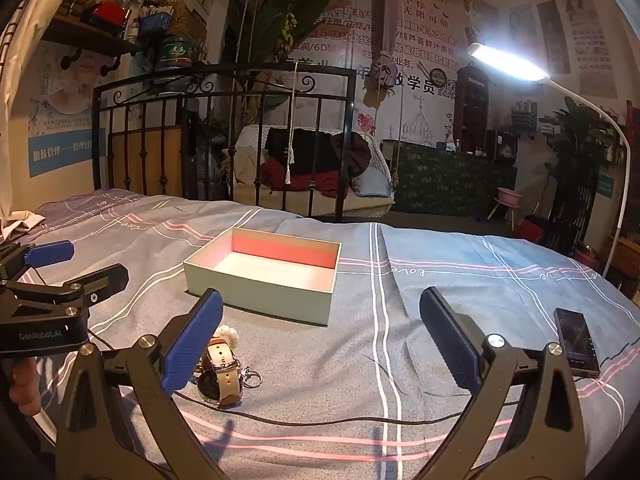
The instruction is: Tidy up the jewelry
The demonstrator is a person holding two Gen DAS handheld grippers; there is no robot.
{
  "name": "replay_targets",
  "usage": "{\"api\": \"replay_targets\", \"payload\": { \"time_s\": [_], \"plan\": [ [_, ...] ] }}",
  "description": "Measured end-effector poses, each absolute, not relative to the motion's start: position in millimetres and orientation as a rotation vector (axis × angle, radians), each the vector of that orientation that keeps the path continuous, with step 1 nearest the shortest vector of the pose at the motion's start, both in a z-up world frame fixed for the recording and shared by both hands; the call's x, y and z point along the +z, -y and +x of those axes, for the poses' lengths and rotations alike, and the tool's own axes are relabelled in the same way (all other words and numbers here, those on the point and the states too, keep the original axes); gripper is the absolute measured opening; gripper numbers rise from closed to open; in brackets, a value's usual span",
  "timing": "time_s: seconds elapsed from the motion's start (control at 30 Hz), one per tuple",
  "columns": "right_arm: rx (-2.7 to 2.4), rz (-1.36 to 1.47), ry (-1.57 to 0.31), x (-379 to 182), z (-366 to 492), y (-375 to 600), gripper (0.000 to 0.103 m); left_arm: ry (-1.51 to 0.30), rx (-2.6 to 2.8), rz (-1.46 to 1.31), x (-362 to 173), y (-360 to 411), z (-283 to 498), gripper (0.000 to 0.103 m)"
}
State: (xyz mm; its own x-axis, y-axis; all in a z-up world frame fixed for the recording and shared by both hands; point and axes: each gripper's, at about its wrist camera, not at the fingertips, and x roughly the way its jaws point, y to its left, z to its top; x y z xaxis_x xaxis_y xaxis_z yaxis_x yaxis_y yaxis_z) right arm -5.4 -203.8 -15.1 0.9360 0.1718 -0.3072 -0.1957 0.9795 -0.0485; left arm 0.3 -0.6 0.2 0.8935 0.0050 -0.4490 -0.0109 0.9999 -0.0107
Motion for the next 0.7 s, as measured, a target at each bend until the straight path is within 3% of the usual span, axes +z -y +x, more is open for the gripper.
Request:
{"api": "replay_targets", "payload": {
  "time_s": [0.7],
  "plan": [
    [0.183,-0.063,-0.331,-20.5,1.5,205.9,0.097,-0.468,0.010,-0.016,-3.7,0.2,2.5,0.096]
  ]
}}
